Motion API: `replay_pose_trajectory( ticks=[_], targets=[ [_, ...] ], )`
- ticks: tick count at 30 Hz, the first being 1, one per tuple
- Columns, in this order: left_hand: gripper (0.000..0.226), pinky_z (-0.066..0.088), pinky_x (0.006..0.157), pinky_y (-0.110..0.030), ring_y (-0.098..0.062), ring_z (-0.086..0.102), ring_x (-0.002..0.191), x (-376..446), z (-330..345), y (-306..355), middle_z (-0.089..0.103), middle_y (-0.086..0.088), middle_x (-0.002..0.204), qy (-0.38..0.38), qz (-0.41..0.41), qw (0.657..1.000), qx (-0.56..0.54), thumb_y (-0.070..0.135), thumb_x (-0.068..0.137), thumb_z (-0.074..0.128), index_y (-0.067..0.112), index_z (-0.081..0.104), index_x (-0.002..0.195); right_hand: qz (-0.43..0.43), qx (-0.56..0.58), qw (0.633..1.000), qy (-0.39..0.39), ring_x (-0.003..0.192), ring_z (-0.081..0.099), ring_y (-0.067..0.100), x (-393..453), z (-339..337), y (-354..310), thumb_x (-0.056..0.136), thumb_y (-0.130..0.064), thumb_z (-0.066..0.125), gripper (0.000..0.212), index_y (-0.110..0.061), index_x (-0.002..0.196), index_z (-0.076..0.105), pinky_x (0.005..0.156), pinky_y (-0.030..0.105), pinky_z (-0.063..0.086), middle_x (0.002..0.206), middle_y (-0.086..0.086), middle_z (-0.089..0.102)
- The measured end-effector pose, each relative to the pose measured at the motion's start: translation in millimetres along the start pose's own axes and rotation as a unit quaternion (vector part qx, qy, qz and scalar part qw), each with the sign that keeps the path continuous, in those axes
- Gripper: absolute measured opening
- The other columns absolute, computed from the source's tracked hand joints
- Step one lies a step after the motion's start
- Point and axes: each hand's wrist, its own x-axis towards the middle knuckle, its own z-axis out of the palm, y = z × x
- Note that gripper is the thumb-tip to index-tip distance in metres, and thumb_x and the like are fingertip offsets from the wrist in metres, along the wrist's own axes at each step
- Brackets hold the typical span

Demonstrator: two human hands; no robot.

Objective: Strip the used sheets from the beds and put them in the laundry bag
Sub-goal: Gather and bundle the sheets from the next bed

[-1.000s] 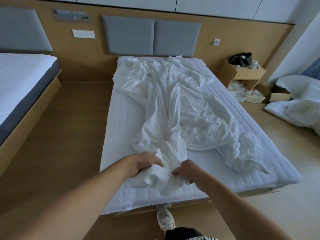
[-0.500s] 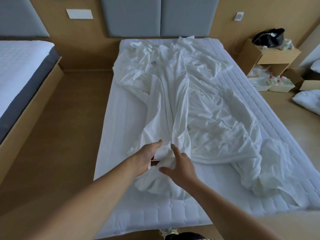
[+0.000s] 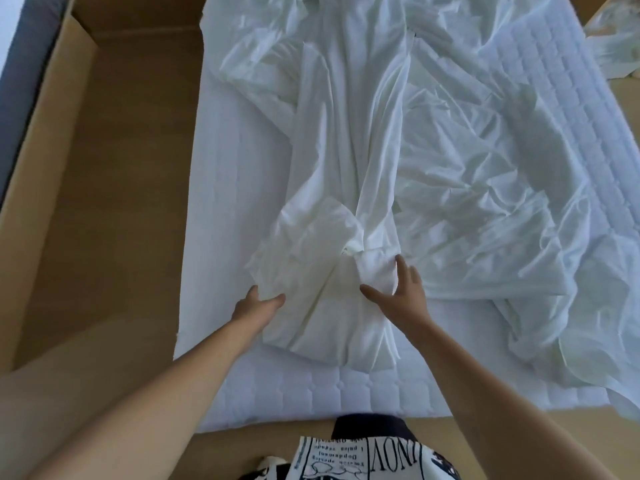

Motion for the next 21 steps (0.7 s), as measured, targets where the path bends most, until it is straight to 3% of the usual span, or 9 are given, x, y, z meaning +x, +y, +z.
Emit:
replay_pose_trajectory(
  ticks=[2,4,6,10,12,14,16,18,21],
  targets=[
    [0.105,0.035,0.115,-0.042,-0.029,0.034,0.15,14.0,-2.2,-15.9,0.025,-0.005,0.168,0.004,-0.051,0.998,-0.023,0.057,0.088,0.072,0.023,0.008,0.165,0.054,0.056,0.997,-0.031,0.143,0.041,0.023,-3.8,4.9,31.1,0.075,-0.05,0.088,0.108,-0.03,0.16,0.025,0.116,0.044,0.04,0.161,0.002,0.031],
    [0.117,0.032,0.117,-0.046,-0.028,0.03,0.152,25.3,-1.8,-27.8,0.021,-0.002,0.169,-0.005,-0.085,0.996,-0.039,0.063,0.082,0.075,0.025,0.001,0.165,0.09,0.1,0.989,-0.065,0.119,0.059,0.015,-5.6,13.7,58.0,0.073,-0.051,0.09,0.088,-0.037,0.144,0.04,0.1,0.038,0.052,0.143,-0.003,0.054],
    [0.12,0.029,0.118,-0.046,-0.026,0.027,0.153,35.8,2.2,-36.2,0.018,-0.001,0.17,-0.022,-0.098,0.993,-0.067,0.061,0.083,0.076,0.023,-0.003,0.165,0.134,0.139,0.976,-0.102,0.101,0.063,0.007,-5.3,24.3,71.2,0.079,-0.051,0.085,0.073,-0.038,0.135,0.04,0.087,0.032,0.053,0.124,-0.009,0.061],
    [0.118,0.028,0.117,-0.041,-0.023,0.028,0.152,50.5,16.4,-41.7,0.02,0.001,0.17,-0.054,-0.084,0.99,-0.099,0.053,0.084,0.078,0.021,-0.002,0.165,0.179,0.164,0.964,-0.113,0.108,0.066,0.015,10.6,50.4,88.5,0.075,-0.067,0.08,0.088,-0.027,0.145,0.045,0.096,0.039,0.054,0.128,-0.006,0.065],
    [0.108,0.034,0.108,-0.035,-0.02,0.036,0.146,53.4,26.3,-43.8,0.031,0.003,0.163,-0.06,-0.069,0.991,-0.1,0.046,0.086,0.079,0.02,0.009,0.164,0.173,0.166,0.966,-0.094,0.108,0.067,0.017,14.9,57.5,89.4,0.071,-0.07,0.081,0.086,-0.029,0.14,0.05,0.097,0.041,0.054,0.125,-0.006,0.068],
    [0.086,0.039,0.089,-0.025,-0.014,0.051,0.122,53.6,34.2,-47.7,0.048,0.01,0.142,-0.063,-0.054,0.991,-0.103,0.039,0.088,0.079,0.021,0.03,0.156,0.181,0.182,0.963,-0.079,0.108,0.068,0.019,15.1,60.7,86.8,0.058,-0.074,0.083,0.096,-0.029,0.138,0.053,0.099,0.045,0.055,0.123,-0.006,0.069],
    [0.071,0.044,0.074,-0.022,-0.009,0.063,0.106,51.4,36.7,-56.7,0.063,0.011,0.133,-0.067,-0.028,0.993,-0.091,0.046,0.082,0.083,0.02,0.053,0.141,0.189,0.204,0.957,-0.076,0.107,0.071,0.022,10.7,61.7,86.6,0.049,-0.075,0.088,0.102,-0.026,0.133,0.058,0.097,0.048,0.057,0.121,-0.004,0.072],
    [0.061,0.052,0.079,-0.027,-0.015,0.071,0.102,45.3,34.8,-65.2,0.075,0.002,0.12,-0.069,-0.007,0.993,-0.093,0.046,0.08,0.085,0.019,0.065,0.131,0.19,0.205,0.958,-0.068,0.101,0.074,0.025,0.4,61.6,81.2,0.055,-0.068,0.09,0.088,-0.022,0.126,0.065,0.094,0.049,0.059,0.115,0.0,0.075],
    [0.041,0.057,0.091,-0.039,-0.022,0.074,0.099,24.4,25.5,-66.2,0.078,-0.002,0.108,-0.072,0.012,0.991,-0.11,0.034,0.086,0.082,0.017,0.07,0.122,0.164,0.195,0.966,-0.033,0.093,0.075,0.024,-21.0,58.3,65.5,0.083,-0.046,0.082,0.045,-0.015,0.115,0.072,0.088,0.045,0.061,0.104,0.003,0.078]
  ],
)
